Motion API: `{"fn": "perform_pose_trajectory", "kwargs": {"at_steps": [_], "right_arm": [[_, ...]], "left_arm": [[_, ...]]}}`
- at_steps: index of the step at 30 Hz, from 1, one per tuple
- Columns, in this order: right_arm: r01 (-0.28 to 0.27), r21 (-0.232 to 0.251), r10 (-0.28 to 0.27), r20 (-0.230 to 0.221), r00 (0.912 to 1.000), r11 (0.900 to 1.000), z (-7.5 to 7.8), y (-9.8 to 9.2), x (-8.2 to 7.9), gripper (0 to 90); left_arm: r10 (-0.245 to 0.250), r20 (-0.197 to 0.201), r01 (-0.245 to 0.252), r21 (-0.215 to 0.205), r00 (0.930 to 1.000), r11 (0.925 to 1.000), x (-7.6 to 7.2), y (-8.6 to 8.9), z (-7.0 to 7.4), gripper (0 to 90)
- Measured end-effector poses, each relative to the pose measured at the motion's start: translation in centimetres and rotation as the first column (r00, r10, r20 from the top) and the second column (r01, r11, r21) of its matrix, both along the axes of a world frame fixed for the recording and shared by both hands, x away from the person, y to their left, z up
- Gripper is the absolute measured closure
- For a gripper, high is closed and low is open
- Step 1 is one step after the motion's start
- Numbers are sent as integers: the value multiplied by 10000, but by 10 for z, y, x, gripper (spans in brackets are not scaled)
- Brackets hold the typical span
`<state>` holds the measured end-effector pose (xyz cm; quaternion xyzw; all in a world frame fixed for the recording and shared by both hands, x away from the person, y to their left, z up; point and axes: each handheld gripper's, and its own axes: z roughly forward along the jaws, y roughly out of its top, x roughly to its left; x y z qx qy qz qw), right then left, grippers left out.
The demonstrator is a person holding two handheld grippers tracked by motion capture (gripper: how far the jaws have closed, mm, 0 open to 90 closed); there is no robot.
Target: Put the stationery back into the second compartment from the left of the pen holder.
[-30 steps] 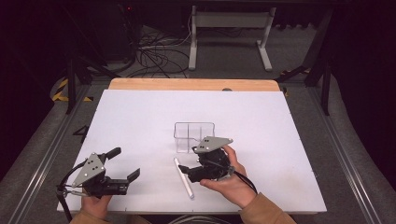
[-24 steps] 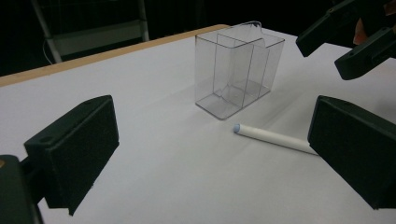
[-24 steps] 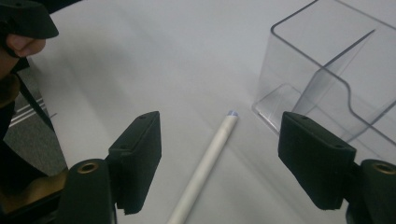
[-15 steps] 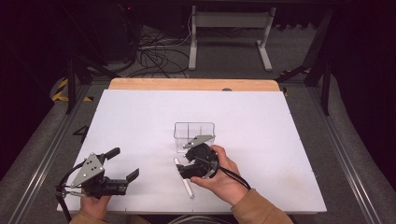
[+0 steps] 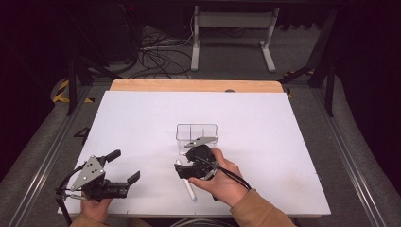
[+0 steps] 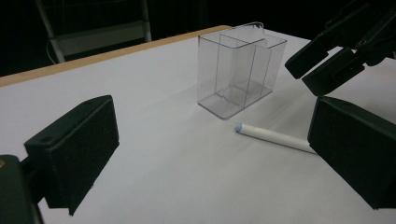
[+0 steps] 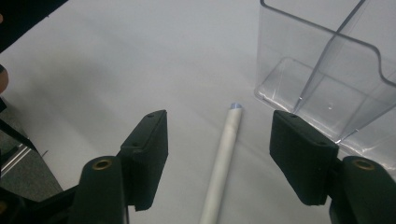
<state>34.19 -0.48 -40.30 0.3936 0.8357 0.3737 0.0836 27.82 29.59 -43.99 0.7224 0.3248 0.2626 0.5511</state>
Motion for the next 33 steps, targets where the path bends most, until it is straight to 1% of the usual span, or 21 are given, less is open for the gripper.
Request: {"fn": "perform_pose_trajectory", "kwargs": {"at_steps": [1, 4, 7, 8, 10, 13, 14, 16, 18, 19, 20, 21, 23, 24, 27, 28, 31, 33], "right_arm": [[17, 26, -17, 7, 10000, 10000, 0, 0, 0, 385], [106, -40, -106, 52, 9999, 9999, -2, 1, 0, 390], [251, -355, -254, -71, 9997, 9991, -5, 2, 1, 404], [290, -343, -296, -172, 9994, 9990, -6, 3, 0, 410], [386, -524, -399, -233, 9989, 9979, -7, 4, 1, 423], [488, -861, -541, -613, 9967, 9951, -9, 7, 2, 438], [560, -984, -634, -733, 9953, 9936, -10, 8, 2, 442], [718, -1162, -856, -1185, 9893, 9906, -11, 11, 3, 451], [815, -1468, -1013, -1328, 9860, 9858, -14, 14, 5, 478], [909, -1632, -1149, -1444, 9828, 9824, -15, 15, 5, 492], [877, -1712, -1154, -1596, 9804, 9813, -16, 17, 6, 493], [869, -1801, -1170, -1640, 9795, 9798, -17, 18, 7, 498], [983, -1946, -1354, -1876, 9729, 9760, -19, 20, 9, 502], [994, -2097, -1405, -1911, 9715, 9727, -21, 21, 11, 507], [1146, -2232, -1637, -2156, 9627, 9680, -24, 24, 14, 518], [1248, -2276, -1770, -2256, 9580, 9657, -25, 26, 15, 520], [1244, -2451, -1837, -2365, 9541, 9615, -28, 29, 17, 537], [1266, -2645, -1947, -2499, 9485, 9561, -29, 30, 18, 556]], "left_arm": [[-9, -21, 9, -29, 10000, 10000, 0, 0, 0, 28], [-40, 34, 40, 60, 10000, 10000, 1, 0, 0, 27], [-44, 11, 44, 33, 10000, 10000, 1, -1, 0, 27], [-41, 12, 41, 40, 10000, 10000, 1, -1, 0, 27], [-46, 7, 46, 47, 10000, 10000, 1, -1, 0, 27], [-65, -65, 65, 3, 10000, 10000, 0, -1, -1, 27], [-74, -48, 75, 68, 10000, 9999, 1, -1, -1, 27], [-67, -63, 68, 99, 10000, 9999, 1, -1, -1, 27], [-73, -13, 73, 125, 10000, 9999, 1, -1, 0, 27], [-63, -44, 63, 77, 10000, 10000, 1, -1, -1, 28], [-64, -42, 64, 77, 10000, 9999, 1, -1, -1, 27], [-76, -23, 76, 129, 10000, 9999, 1, -1, 0, 28], [-62, -53, 63, 82, 10000, 9999, 1, -1, -1, 28], [-79, -16, 80, 121, 10000, 9999, 1, -1, 0, 28], [-86, -51, 87, 187, 9999, 9998, 1, -1, -1, 28], [-87, -78, 89, 158, 9999, 9998, 1, -1, -1, 28], [-74, -46, 75, 145, 10000, 9999, 1, -1, 0, 28], [-79, -60, 80, 125, 10000, 9999, 1, -1, -1, 28]]}}
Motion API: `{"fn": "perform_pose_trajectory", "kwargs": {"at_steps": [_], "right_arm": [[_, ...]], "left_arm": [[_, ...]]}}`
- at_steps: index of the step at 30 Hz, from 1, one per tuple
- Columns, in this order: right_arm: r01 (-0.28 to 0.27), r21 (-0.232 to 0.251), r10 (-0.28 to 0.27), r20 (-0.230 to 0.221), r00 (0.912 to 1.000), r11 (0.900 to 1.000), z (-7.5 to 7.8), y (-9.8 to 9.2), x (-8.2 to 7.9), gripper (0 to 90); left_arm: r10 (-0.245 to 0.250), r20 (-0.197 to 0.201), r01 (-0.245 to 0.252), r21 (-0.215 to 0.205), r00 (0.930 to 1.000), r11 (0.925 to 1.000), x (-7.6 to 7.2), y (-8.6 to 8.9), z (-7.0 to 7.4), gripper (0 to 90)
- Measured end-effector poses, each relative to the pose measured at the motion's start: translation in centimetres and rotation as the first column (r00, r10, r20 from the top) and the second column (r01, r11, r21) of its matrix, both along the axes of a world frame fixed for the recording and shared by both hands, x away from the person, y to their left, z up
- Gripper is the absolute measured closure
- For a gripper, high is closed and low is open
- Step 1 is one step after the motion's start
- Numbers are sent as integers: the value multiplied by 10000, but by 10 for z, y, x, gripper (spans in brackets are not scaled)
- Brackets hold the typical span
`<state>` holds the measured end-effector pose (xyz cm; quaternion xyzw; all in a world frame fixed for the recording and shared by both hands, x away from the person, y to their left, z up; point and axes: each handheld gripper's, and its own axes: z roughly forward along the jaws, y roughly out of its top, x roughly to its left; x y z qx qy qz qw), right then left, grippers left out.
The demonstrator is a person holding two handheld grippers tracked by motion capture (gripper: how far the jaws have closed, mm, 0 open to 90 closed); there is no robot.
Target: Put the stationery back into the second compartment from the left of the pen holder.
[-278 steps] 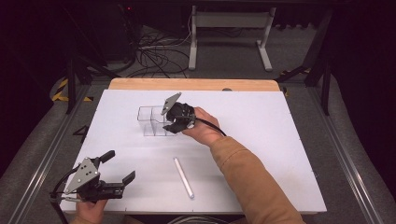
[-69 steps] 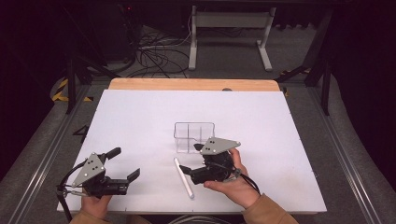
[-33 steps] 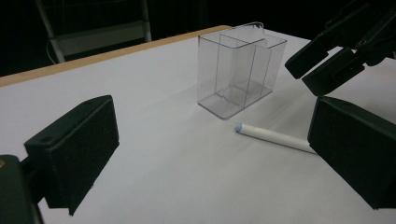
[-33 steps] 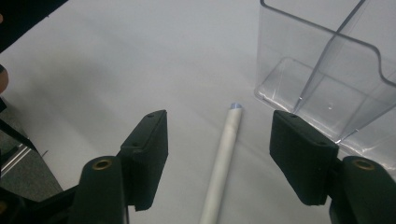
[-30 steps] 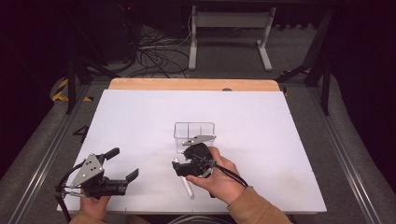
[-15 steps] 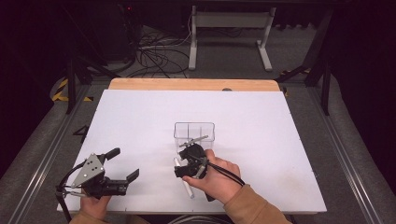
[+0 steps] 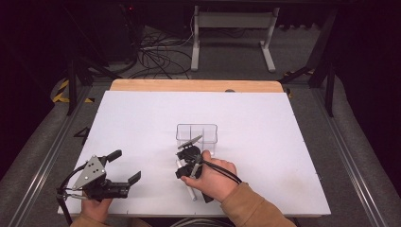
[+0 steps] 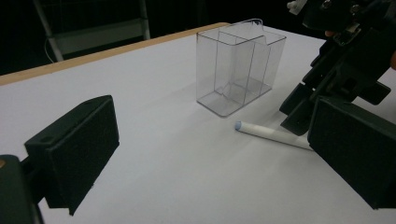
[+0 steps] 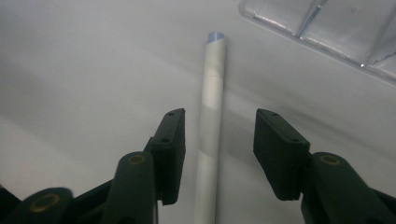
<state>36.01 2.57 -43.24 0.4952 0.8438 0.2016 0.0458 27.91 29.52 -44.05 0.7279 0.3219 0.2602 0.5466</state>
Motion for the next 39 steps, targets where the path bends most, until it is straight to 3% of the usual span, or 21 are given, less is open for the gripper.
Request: {"fn": "perform_pose_trajectory", "kwargs": {"at_steps": [13, 23, 31, 39], "right_arm": [[100, -863, -112, -138, 9998, 9962, -10, 11, 4, 627], [361, -1020, -375, -116, 9992, 9941, -14, 16, 5, 677], [431, -1440, -392, 294, 9988, 9886, -15, 18, 3, 784], [465, -1417, -403, 464, 9981, 9888, -14, 18, 1, 790]], "left_arm": [[-26, -44, 26, -52, 10000, 10000, 1, 0, -1, 28], [-48, -61, 48, -70, 10000, 10000, 1, 0, -1, 29], [-75, -62, 75, -48, 10000, 10000, 1, -1, -1, 29], [-41, -51, 41, -65, 10000, 10000, 1, 0, -1, 29]]}}
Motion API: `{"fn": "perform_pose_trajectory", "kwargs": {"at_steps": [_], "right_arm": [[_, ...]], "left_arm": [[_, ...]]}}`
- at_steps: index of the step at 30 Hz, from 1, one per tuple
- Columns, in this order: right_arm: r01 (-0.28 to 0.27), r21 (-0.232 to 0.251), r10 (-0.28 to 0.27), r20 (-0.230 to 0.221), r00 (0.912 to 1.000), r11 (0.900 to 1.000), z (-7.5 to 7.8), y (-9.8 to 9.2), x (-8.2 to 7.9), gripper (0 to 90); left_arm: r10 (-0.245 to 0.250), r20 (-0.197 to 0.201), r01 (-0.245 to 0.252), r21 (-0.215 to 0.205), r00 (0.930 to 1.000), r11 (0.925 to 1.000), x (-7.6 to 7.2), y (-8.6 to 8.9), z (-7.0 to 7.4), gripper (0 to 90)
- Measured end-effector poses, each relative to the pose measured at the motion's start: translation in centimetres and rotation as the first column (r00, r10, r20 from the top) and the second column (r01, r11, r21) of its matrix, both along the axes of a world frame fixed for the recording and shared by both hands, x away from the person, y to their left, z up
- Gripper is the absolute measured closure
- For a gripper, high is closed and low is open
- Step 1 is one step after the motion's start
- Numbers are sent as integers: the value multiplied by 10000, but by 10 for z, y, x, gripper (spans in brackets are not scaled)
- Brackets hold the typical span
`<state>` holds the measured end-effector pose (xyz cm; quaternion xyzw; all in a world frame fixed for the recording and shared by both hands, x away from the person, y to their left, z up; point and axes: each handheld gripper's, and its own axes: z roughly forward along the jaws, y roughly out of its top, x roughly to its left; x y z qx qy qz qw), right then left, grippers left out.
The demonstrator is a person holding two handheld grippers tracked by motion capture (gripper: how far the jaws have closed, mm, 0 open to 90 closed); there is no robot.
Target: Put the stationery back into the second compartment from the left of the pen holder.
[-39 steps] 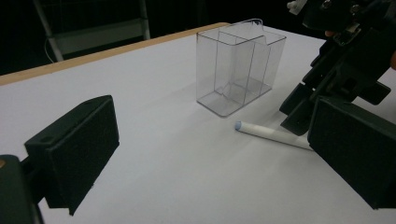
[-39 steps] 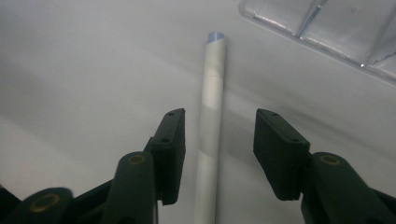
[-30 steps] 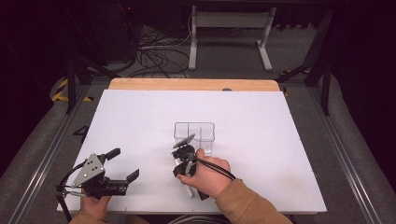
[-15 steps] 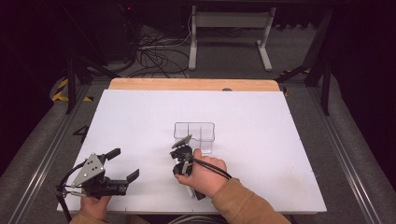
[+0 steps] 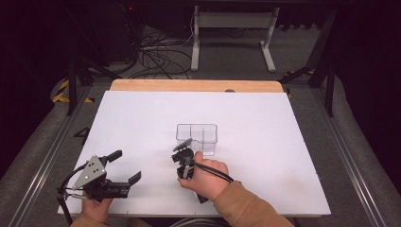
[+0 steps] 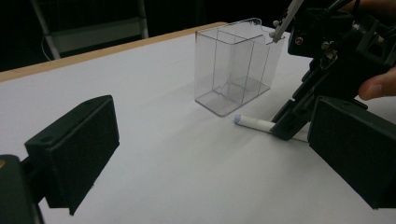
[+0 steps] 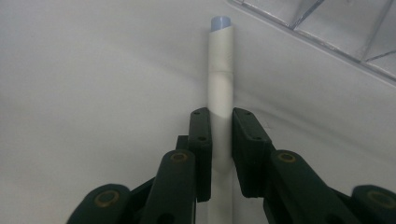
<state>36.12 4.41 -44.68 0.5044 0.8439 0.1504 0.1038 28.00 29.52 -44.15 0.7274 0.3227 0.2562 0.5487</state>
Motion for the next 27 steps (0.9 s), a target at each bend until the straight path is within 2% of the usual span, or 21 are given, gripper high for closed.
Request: {"fn": "perform_pose_trajectory", "kwargs": {"at_steps": [6, 10, 14, 19, 22, 23, 24, 27], "right_arm": [[-126, 558, 104, 400, 9991, 9984, 11, -7, -3, 790], [-397, 950, 325, 754, 9966, 9947, 21, -14, -7, 791], [-755, 1454, 558, 1348, 9893, 9865, 30, -23, -11, 791], [-1226, 1995, 807, 2058, 9753, 9722, 40, -34, -16, 791], [-1585, 2307, 976, 2546, 9621, 9600, 45, -40, -19, 791], [-1792, 2531, 1047, 2819, 9537, 9507, 49, -43, -21, 790], [-1792, 2531, 1047, 2819, 9537, 9507, 49, -43, -21, 790], [-2029, 2787, 1061, 3264, 9392, 9387, 54, -49, -23, 791]], "left_arm": [[14, -17, -14, -10, 10000, 10000, 0, 0, 0, 29], [5, -11, -5, 36, 10000, 10000, 0, 0, 0, 29], [17, -28, -17, -43, 10000, 10000, 0, -2, 0, 29], [5, 19, -5, 52, 10000, 10000, 0, -2, 0, 29], [2, 17, -2, 52, 10000, 10000, 0, -2, 0, 29], [3, 18, -3, 56, 10000, 10000, 0, -2, 0, 29], [11, 24, -11, 54, 10000, 10000, 0, -2, 0, 29], [15, 32, -15, 46, 10000, 10000, 0, -1, 0, 29]]}}
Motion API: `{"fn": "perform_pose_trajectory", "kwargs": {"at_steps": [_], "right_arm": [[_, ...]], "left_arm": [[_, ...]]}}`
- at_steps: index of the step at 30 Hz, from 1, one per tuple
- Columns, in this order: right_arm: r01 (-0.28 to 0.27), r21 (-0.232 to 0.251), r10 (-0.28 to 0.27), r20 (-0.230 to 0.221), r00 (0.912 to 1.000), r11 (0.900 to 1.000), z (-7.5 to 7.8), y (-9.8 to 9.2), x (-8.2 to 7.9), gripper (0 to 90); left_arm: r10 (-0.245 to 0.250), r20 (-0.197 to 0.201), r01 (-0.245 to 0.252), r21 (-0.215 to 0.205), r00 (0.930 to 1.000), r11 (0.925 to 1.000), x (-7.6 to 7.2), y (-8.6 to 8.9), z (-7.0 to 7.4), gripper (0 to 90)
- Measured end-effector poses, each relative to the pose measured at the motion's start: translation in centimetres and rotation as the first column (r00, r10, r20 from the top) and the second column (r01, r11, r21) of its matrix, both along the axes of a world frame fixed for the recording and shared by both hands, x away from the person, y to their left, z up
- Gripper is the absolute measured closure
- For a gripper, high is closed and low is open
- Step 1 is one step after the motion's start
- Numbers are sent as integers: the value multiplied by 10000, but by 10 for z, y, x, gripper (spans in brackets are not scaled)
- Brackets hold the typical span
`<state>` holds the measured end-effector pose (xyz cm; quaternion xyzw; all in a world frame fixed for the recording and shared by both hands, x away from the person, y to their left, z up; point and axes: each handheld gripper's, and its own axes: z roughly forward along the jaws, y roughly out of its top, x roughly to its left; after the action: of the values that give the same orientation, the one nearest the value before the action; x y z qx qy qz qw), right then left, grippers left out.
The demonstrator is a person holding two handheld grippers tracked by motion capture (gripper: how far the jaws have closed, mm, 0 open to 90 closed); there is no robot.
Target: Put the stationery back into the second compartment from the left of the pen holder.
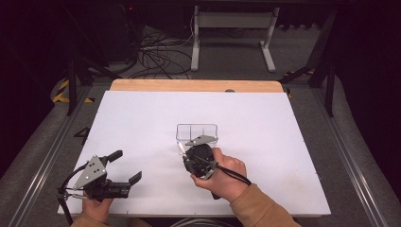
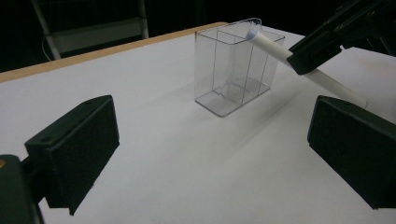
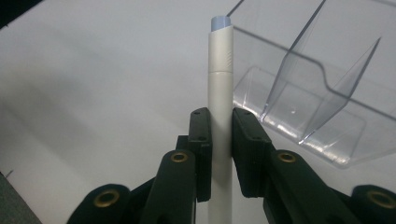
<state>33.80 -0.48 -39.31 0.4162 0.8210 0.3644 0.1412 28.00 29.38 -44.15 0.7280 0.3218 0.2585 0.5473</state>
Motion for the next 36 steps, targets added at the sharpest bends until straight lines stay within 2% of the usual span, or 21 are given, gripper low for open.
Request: {"fn": "perform_pose_trajectory", "kwargs": {"at_steps": [2, 3, 5, 9, 13, 16, 23, 27, 28, 29, 31, 34, 35, 36], "right_arm": [[-137, 355, 126, 293, 9995, 9993, 6, -7, -1, 791], [-137, 355, 126, 293, 9995, 9993, 6, -7, -1, 791], [-256, 569, 223, 586, 9980, 9981, 9, -10, -1, 791], [-464, 1025, 381, 814, 9960, 9937, 15, -18, -2, 791], [-712, 1535, 568, 960, 9938, 9856, 21, -24, -1, 791], [-841, 1836, 611, 1276, 9899, 9794, 26, -30, -1, 791], [-1189, 2616, 749, 1723, 9822, 9578, 35, -39, 3, 791], [-1447, 2862, 840, 2142, 9732, 9472, 38, -42, 5, 791], [-1570, 3085, 887, 2244, 9705, 9382, 40, -43, 7, 791], [-1570, 3085, 887, 2244, 9705, 9382, 40, -43, 7, 791], [-1670, 3267, 914, 2343, 9679, 9303, 41, -44, 10, 791], [-1818, 3619, 849, 2676, 9598, 9143, 42, -45, 17, 791], [-1818, 3619, 849, 2676, 9598, 9143, 42, -45, 17, 791], [-1926, 3725, 853, 2855, 9546, 9078, 43, -45, 20, 791]], "left_arm": [[-5, -5, 5, -1, 10000, 10000, 0, 0, 0, 29], [-6, -8, 6, 1, 10000, 10000, 0, 0, 0, 29], [-7, -9, 7, 2, 10000, 10000, 0, 0, 0, 29], [-6, -11, 6, 7, 10000, 10000, 0, 0, 0, 29], [-4, -9, 4, 28, 10000, 10000, 1, -1, 0, 29], [4, -33, -4, -8, 10000, 10000, 0, -1, 0, 29], [4, -36, -4, 5, 10000, 10000, 1, 0, -1, 29], [1, -70, -1, -13, 10000, 10000, 1, -1, -1, 29], [0, -78, -1, -24, 10000, 10000, 1, -1, -1, 29], [2, -94, -2, -52, 10000, 10000, 1, -1, -1, 29], [-10, -100, 9, -45, 9999, 10000, 1, -1, -1, 29], [10, -91, -11, -75, 10000, 10000, 1, -1, -1, 29], [24, -89, -25, -116, 10000, 9999, 1, -1, -1, 29], [26, -86, -27, -110, 10000, 9999, 1, -1, -1, 29]]}}
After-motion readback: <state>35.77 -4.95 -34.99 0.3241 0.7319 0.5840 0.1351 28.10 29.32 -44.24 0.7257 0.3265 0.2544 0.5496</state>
